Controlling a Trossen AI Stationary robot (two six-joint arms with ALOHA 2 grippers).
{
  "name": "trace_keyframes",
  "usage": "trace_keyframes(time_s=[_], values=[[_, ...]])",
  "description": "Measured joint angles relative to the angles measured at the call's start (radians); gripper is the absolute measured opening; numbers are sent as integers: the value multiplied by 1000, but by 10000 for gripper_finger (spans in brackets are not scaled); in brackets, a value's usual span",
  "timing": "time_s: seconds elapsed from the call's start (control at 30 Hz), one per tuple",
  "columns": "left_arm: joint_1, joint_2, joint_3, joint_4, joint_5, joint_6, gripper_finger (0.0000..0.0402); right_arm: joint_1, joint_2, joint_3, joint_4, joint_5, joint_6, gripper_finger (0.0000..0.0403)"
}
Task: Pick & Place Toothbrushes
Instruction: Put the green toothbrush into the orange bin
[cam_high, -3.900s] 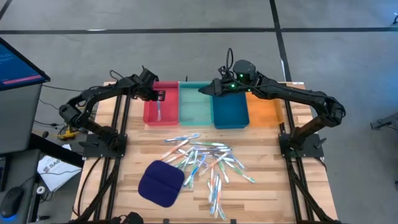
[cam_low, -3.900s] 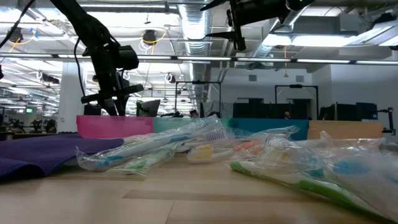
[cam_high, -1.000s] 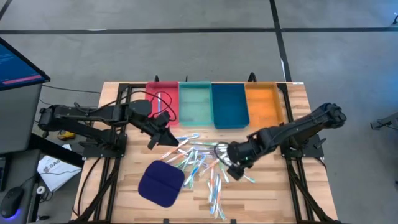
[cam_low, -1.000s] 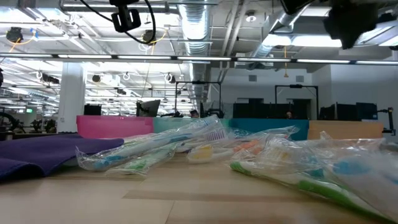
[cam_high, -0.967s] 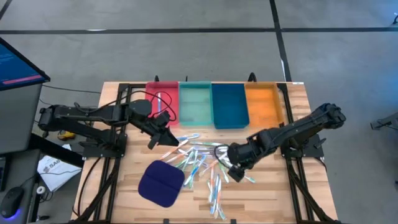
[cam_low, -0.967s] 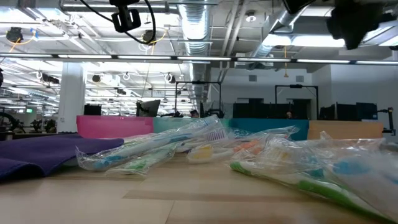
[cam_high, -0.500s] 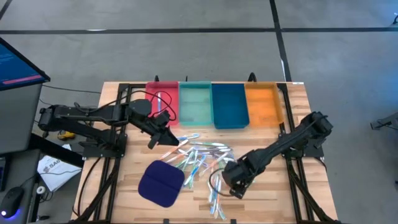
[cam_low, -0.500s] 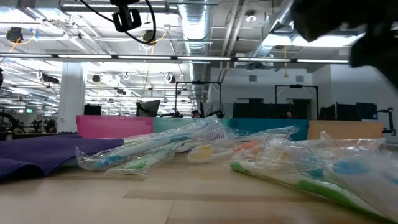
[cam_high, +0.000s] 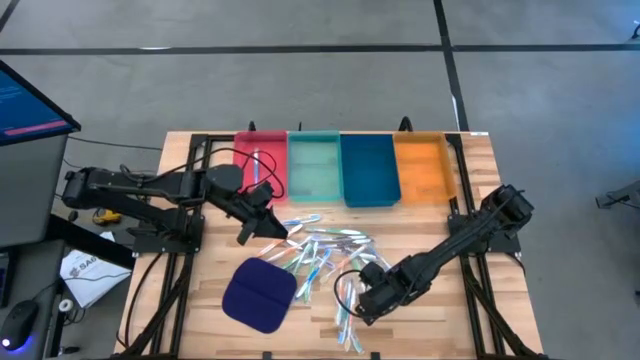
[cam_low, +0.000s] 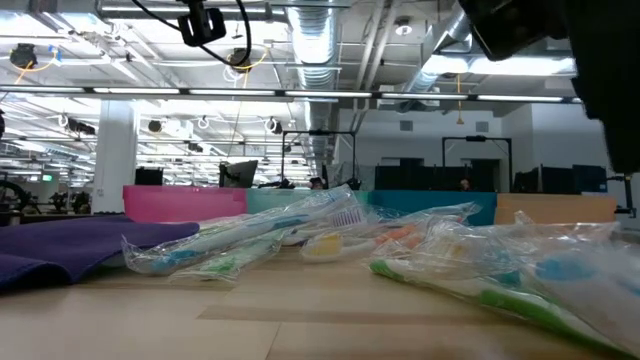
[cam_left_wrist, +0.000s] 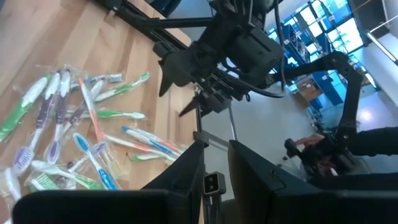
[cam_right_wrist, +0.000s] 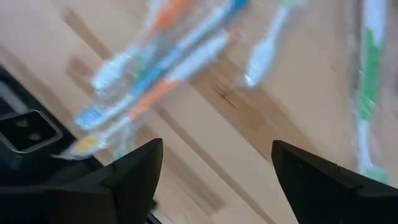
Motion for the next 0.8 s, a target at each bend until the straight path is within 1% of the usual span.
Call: trace_keyframes(time_s=[0.13,0.2,0.27,0.37,0.43,0.5,0.6,0.67,0.7,0.8], values=[[0,0,0,6,-2,0,67,-2,0,0,28,6,-42,295],[0,0,0,11,-15,0,67,-3,0,0,12,5,-52,295],[0,0,0,14,-48,2,67,-3,0,0,-26,5,-54,295],[12,4,0,36,-128,4,67,-8,-1,0,-92,7,-76,295],[35,16,1,57,-174,-8,67,-8,-23,-5,-155,31,-110,295],[58,32,0,87,-193,-24,67,-8,-56,-22,-174,52,-152,295],[99,70,1,163,-185,-55,67,-15,-97,-98,-167,53,-188,295],[121,99,0,204,-163,-82,67,-18,-137,-153,-112,51,-196,295],[130,119,1,247,-153,-94,67,-18,-162,-180,-97,51,-198,295],[143,162,1,304,-121,-132,67,-25,-207,-232,-77,51,-240,295]])
